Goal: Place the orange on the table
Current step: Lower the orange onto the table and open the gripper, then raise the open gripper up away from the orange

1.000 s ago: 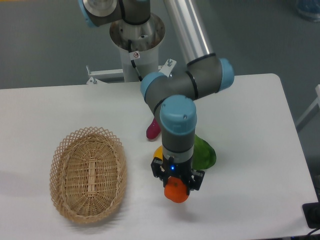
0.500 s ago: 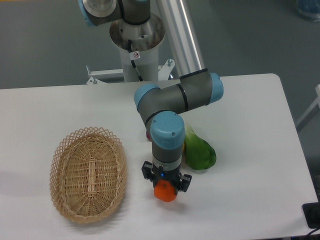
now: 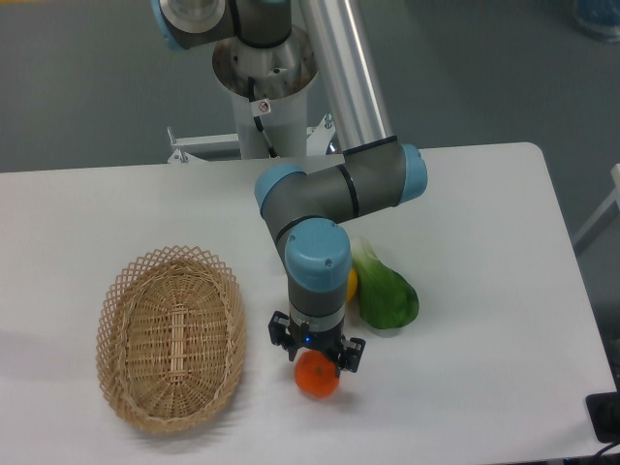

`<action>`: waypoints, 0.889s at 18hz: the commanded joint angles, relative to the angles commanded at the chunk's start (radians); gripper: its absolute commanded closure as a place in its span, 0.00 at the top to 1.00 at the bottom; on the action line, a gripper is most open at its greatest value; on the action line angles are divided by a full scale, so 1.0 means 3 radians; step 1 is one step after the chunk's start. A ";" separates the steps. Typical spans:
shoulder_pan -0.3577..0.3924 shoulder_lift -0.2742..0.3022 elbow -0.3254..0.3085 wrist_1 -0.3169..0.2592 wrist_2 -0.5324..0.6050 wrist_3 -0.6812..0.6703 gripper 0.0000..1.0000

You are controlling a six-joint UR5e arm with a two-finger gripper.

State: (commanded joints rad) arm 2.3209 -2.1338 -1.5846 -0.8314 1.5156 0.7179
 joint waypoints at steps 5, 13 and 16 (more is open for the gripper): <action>0.0010 0.0112 0.0020 0.0041 0.0000 0.0036 1.00; 0.0031 0.0281 0.0363 -0.0026 0.0107 0.0138 1.00; 0.0066 0.0388 0.0398 -0.0021 0.0138 0.0098 1.00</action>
State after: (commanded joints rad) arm 2.3408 -2.0173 -1.4651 -0.8376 1.5570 0.7472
